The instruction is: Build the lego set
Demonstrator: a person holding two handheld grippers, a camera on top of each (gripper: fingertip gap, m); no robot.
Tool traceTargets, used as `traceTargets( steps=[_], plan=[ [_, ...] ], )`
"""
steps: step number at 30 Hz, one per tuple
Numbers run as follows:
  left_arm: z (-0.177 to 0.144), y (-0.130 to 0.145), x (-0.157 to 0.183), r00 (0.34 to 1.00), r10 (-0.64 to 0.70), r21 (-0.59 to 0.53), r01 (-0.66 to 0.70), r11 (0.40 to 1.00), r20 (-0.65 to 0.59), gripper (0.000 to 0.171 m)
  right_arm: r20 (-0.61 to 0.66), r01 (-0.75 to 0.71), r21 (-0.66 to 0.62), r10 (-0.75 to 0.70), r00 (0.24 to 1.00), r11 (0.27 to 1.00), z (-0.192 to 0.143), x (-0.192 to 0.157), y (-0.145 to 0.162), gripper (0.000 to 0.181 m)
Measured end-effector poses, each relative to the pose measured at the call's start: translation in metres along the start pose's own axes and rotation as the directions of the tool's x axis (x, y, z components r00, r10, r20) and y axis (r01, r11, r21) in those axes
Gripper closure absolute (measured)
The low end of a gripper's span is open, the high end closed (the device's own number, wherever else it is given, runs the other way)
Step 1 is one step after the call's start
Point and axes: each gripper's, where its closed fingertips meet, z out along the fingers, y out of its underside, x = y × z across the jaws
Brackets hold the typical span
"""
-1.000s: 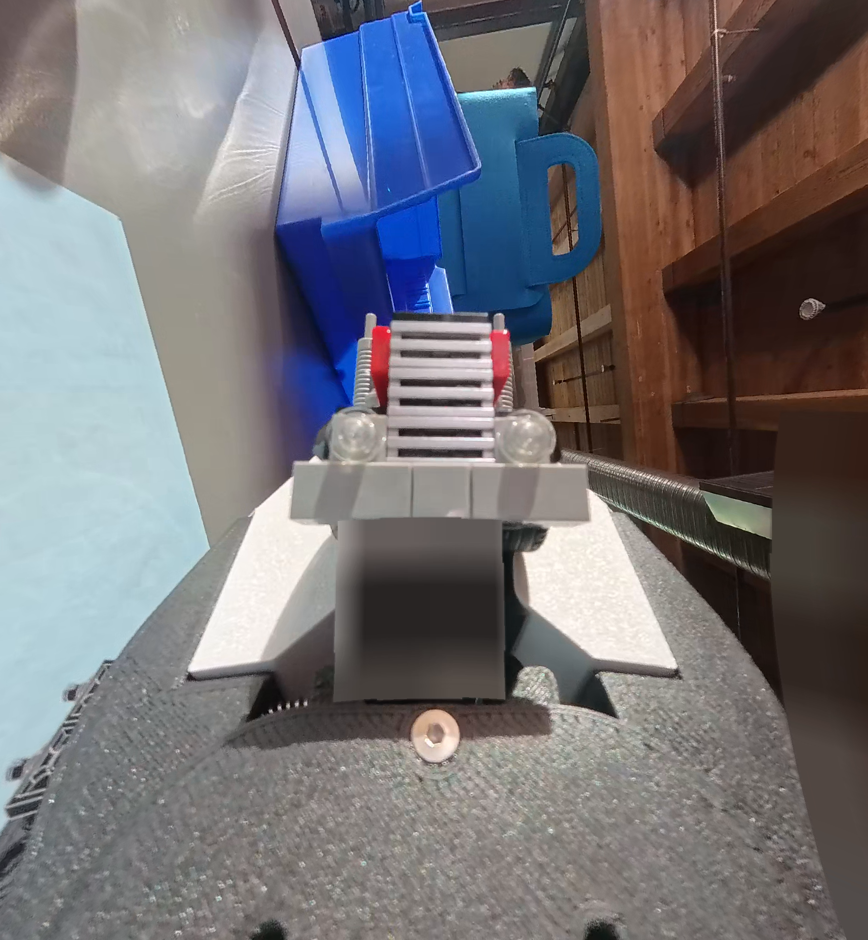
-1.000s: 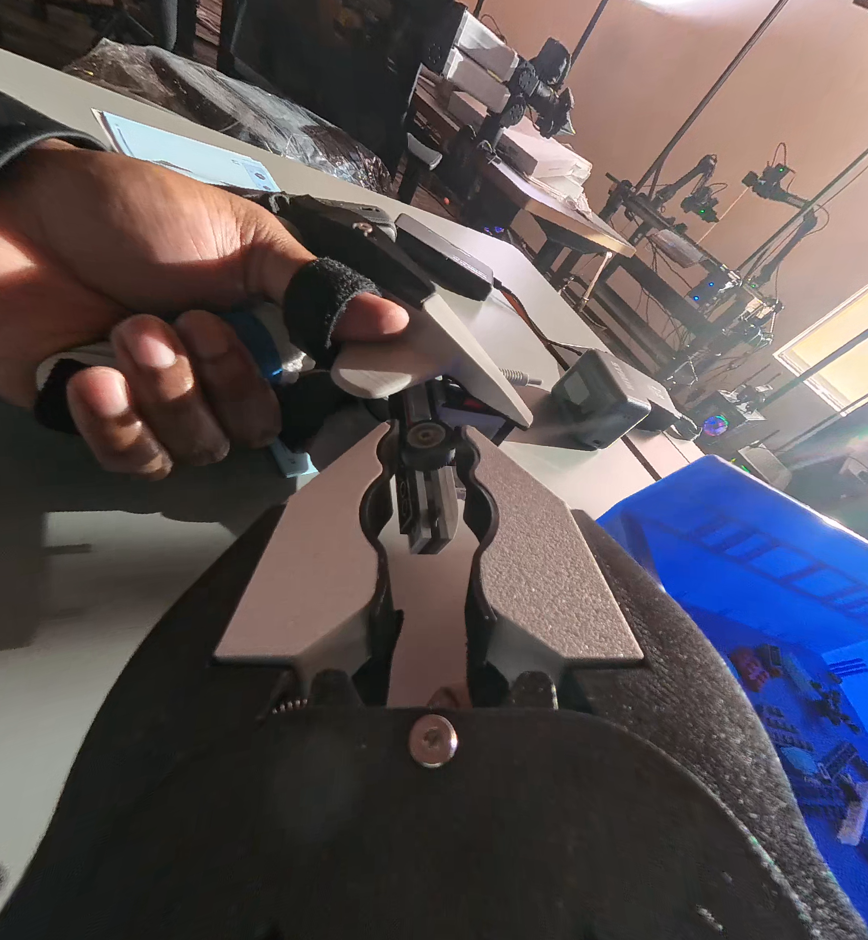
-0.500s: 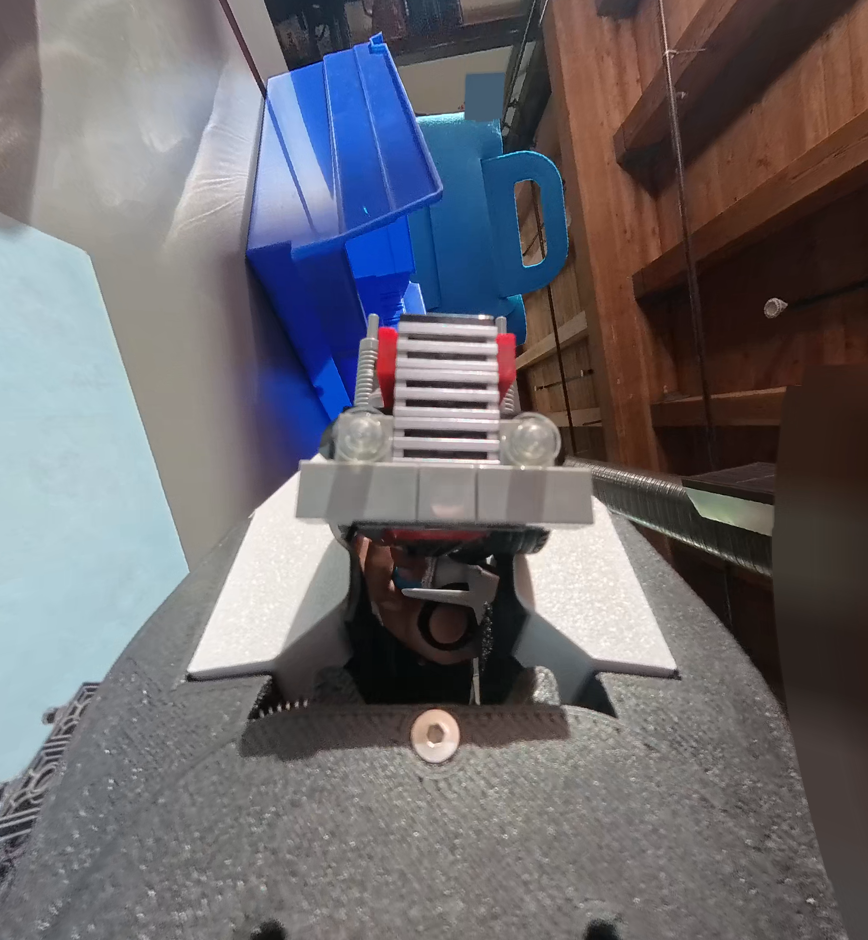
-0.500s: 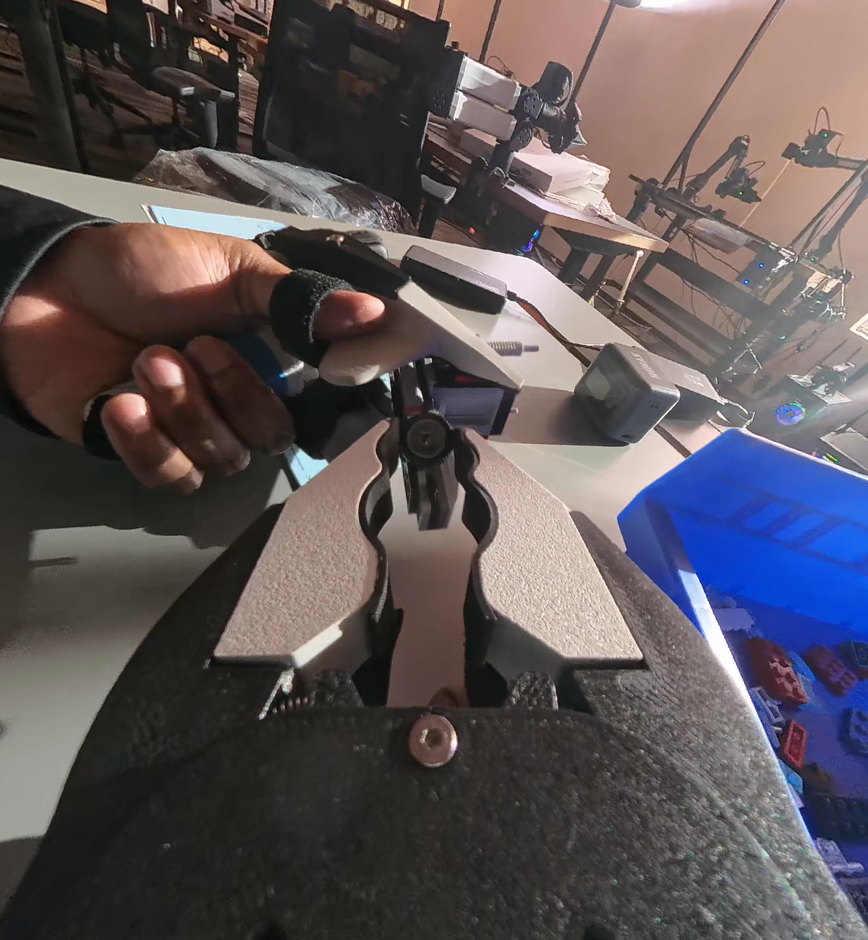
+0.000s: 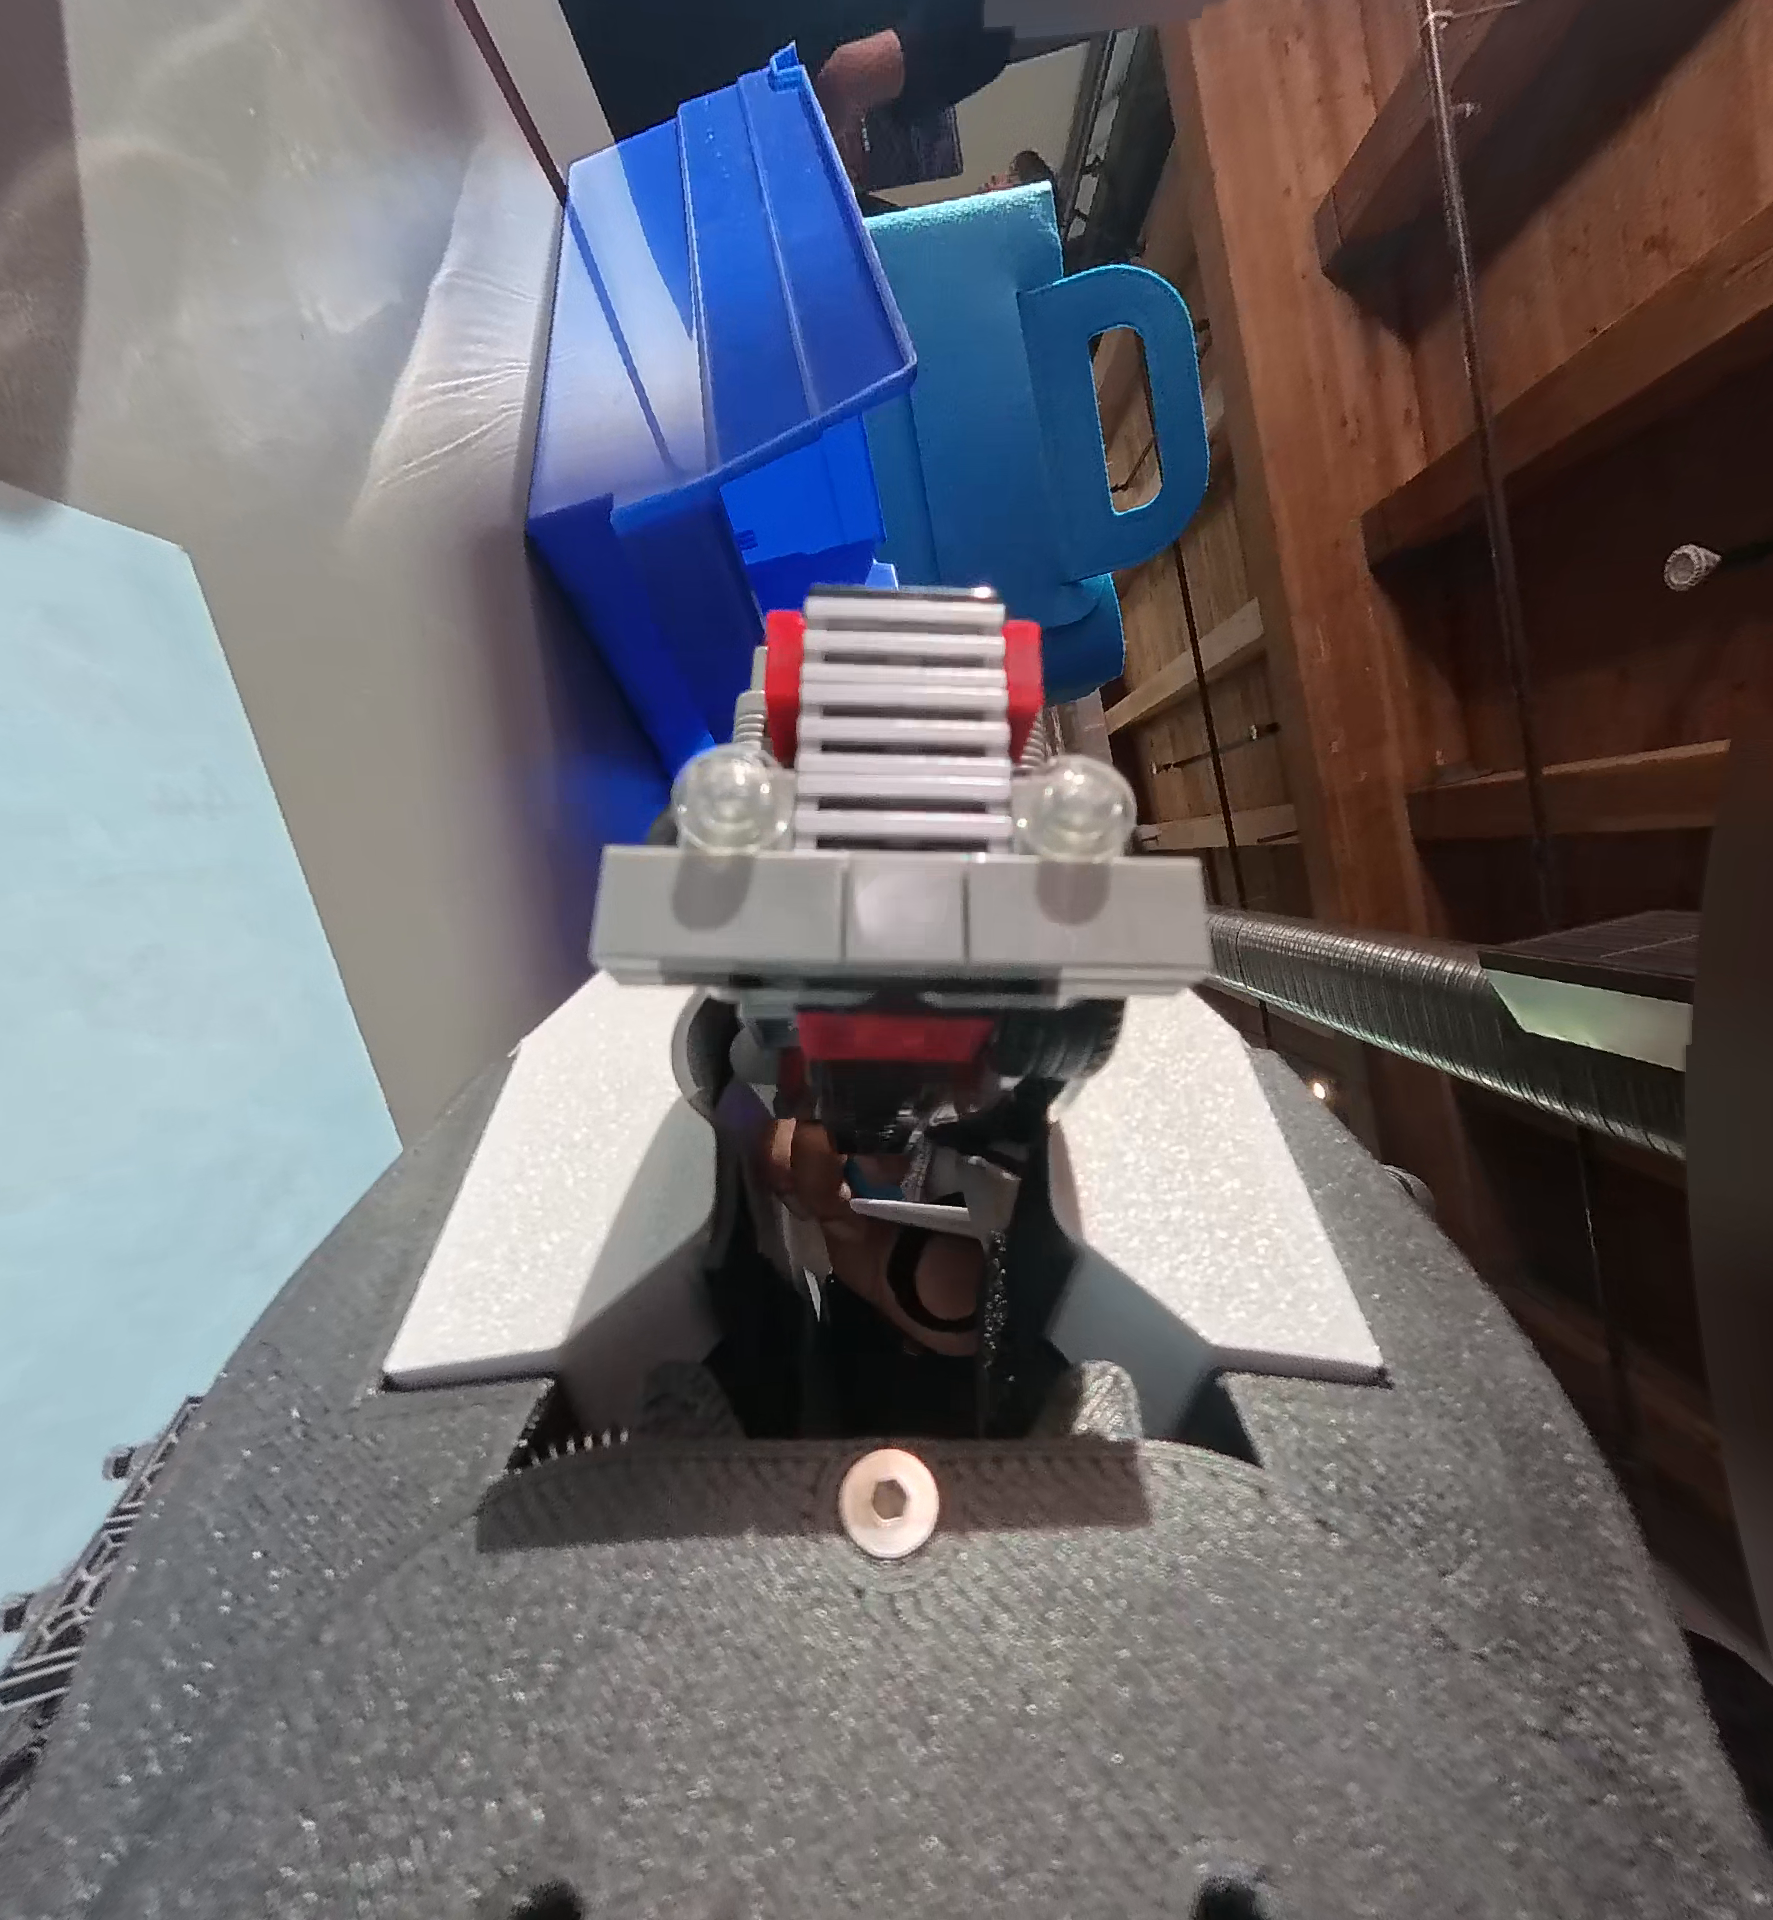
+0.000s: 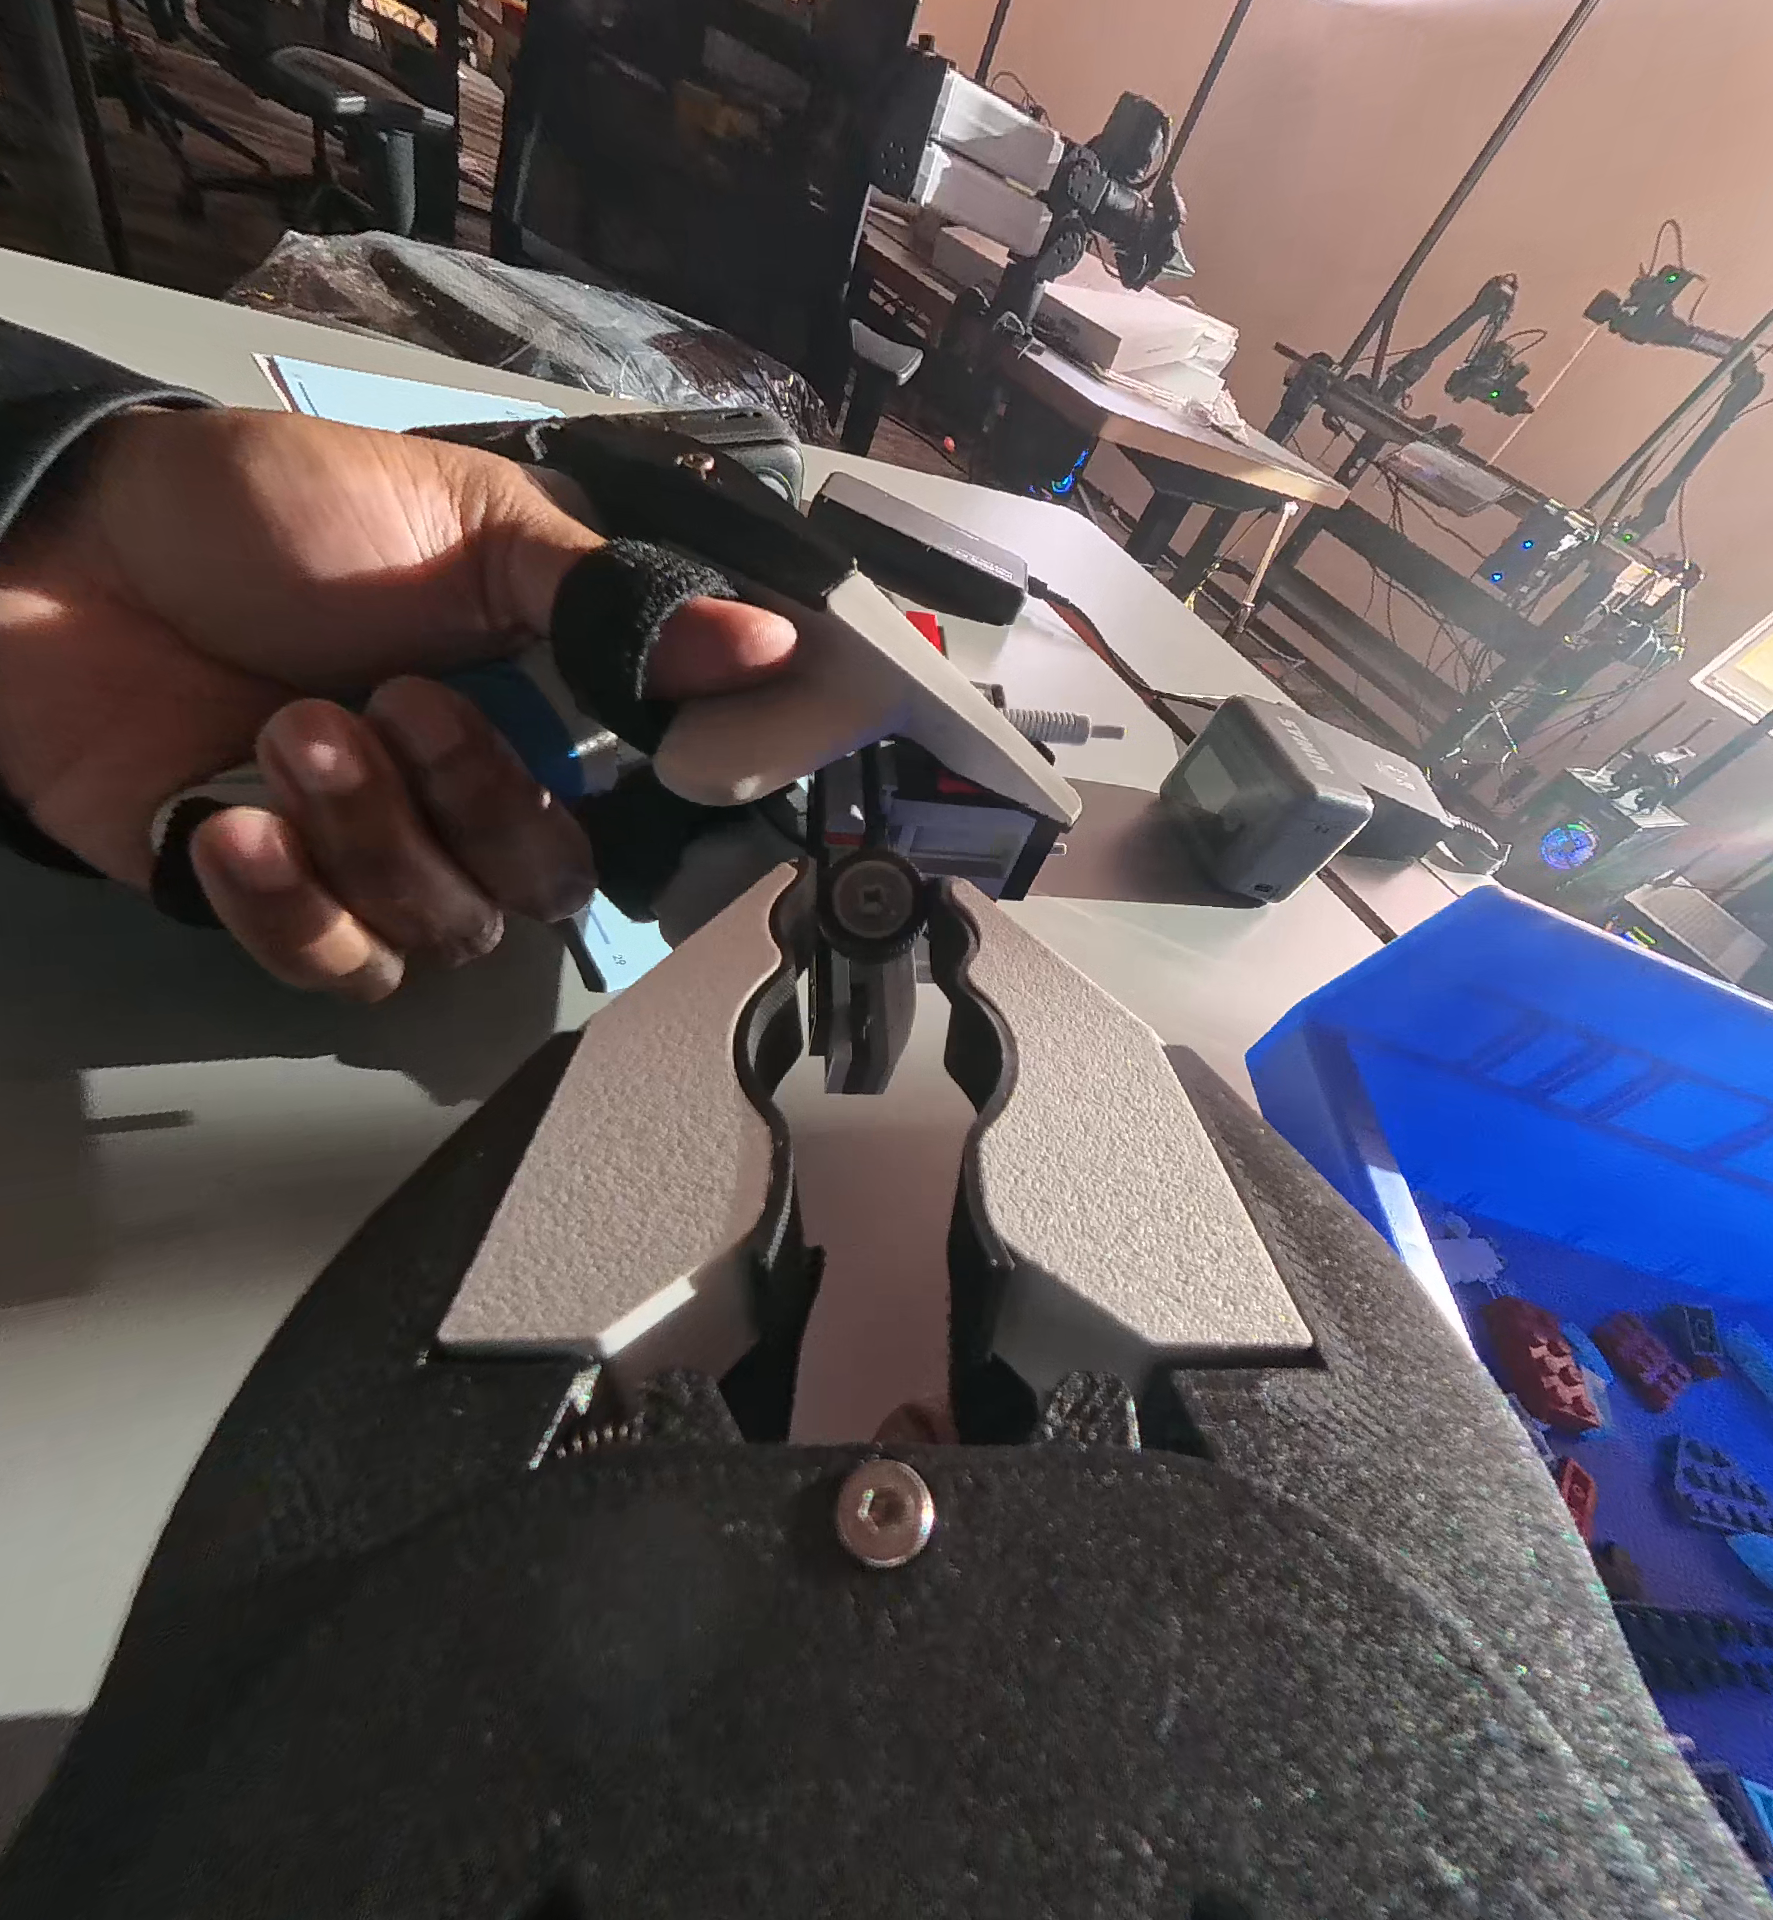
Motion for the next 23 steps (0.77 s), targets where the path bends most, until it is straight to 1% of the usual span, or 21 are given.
traceTargets(
  steps=[15, 23],
  plan=[
    [0.0004, 0.0013, 0.0001, 1.0, 0.007, -0.007, -0.007, 1.0, 0.003, 0.117, 0.012, -0.013, -0.005, 0.013, 1.0, 1.0, 0.0025, -0.0025, -0.0005, 0.157],
    [-0.0005, 0.0001, -0.003, 1.0, 0.013, 0.006, -0.013, 1.0, 0.029, 0.118, -0.009, 0.022, -0.067, -0.023, 1.0, 0.998, 0.0053, -0.0033, 0.0027, 0.157]
  ],
)
